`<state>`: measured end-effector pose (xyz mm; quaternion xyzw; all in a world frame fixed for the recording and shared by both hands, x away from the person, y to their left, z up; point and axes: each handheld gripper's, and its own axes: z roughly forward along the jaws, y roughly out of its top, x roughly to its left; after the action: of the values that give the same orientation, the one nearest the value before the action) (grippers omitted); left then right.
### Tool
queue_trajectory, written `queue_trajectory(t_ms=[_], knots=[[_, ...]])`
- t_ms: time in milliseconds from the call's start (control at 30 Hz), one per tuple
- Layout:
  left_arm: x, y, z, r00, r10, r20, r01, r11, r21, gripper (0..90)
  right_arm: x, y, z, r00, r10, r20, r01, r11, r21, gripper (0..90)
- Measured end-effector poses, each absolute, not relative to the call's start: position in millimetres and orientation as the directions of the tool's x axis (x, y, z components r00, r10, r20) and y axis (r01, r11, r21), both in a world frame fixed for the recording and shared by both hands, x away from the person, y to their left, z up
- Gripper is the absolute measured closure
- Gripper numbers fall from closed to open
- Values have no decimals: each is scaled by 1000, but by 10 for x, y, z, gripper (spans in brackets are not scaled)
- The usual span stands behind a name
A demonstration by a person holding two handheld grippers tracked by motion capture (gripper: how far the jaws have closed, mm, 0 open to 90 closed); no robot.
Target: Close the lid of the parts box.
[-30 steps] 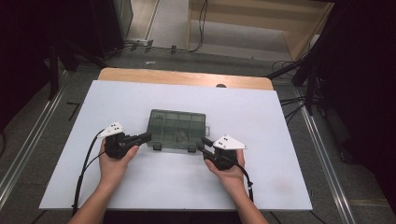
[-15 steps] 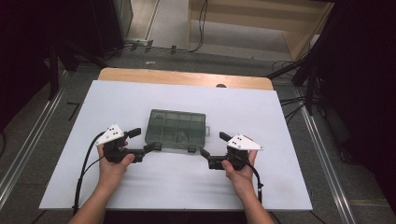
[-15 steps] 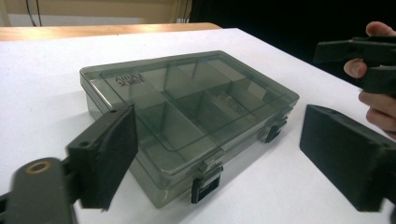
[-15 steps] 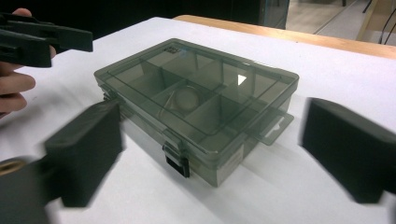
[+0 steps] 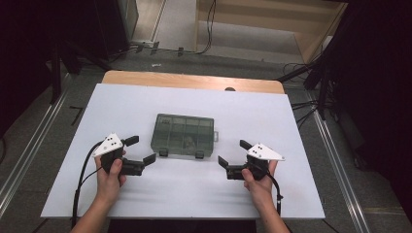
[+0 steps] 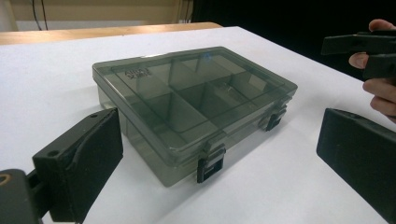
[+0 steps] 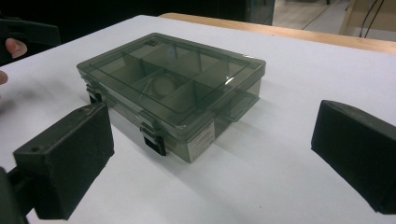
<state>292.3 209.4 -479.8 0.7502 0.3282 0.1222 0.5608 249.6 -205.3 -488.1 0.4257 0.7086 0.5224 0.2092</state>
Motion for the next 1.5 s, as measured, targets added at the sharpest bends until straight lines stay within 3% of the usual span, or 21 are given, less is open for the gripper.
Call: queue_trajectory(t_ms=[700,1500], knots=[[2720,2325,-4770,744,651,-152,336,-168,927,0,2274,-2373,-4893,-527,842,118,366,100,925,0],[2573,2716,-4790,706,695,-135,342,-168,925,0,2096,-2922,-4937,-436,893,115,374,63,925,0]])
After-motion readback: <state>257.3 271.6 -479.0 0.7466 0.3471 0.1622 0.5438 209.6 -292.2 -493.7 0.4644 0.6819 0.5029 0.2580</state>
